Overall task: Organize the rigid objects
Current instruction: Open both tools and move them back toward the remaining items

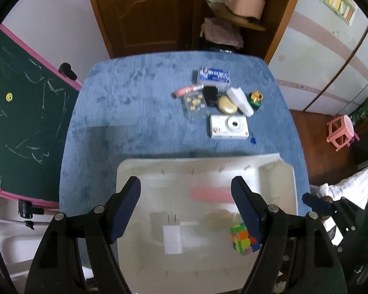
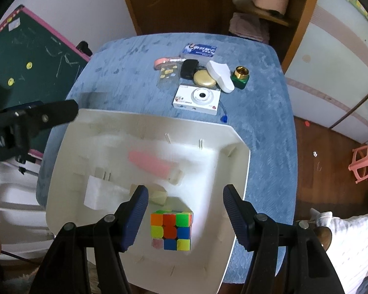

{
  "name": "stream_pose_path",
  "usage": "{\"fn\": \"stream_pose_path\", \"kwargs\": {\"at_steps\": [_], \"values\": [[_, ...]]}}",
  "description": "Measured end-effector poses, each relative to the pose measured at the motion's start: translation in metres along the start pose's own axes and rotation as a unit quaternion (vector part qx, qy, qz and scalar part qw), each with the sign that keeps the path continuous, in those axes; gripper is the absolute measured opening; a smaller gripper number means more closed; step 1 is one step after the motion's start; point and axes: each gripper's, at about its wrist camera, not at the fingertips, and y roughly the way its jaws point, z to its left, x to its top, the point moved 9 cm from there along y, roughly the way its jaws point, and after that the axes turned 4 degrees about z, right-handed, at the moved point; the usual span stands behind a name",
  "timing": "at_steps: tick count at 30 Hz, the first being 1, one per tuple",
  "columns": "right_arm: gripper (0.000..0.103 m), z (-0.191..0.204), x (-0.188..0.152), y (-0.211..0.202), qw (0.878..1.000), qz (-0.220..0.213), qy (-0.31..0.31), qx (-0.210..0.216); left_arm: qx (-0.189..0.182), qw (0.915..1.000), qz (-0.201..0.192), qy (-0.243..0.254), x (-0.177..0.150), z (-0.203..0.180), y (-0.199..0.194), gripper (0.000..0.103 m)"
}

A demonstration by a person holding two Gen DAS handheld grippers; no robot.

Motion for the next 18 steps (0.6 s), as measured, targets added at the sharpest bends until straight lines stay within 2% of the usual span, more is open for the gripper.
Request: {"fn": "stream_pose_path", "kwargs": {"at_steps": [6, 18], "values": [[0.064, -0.006, 0.011, -0.008, 1.000, -0.010, 0.021, 0.003, -0.007, 0.9997, -0.024, 0.004, 0.019, 0.002, -0.015, 0.079], [0.064, -0.011, 0.029, -0.016, 0.999, -0.022, 0.045, 0.011, -0.011, 0.9989, -0.041, 0.018, 0.045, 0.006, -0.024, 0.079]]}}
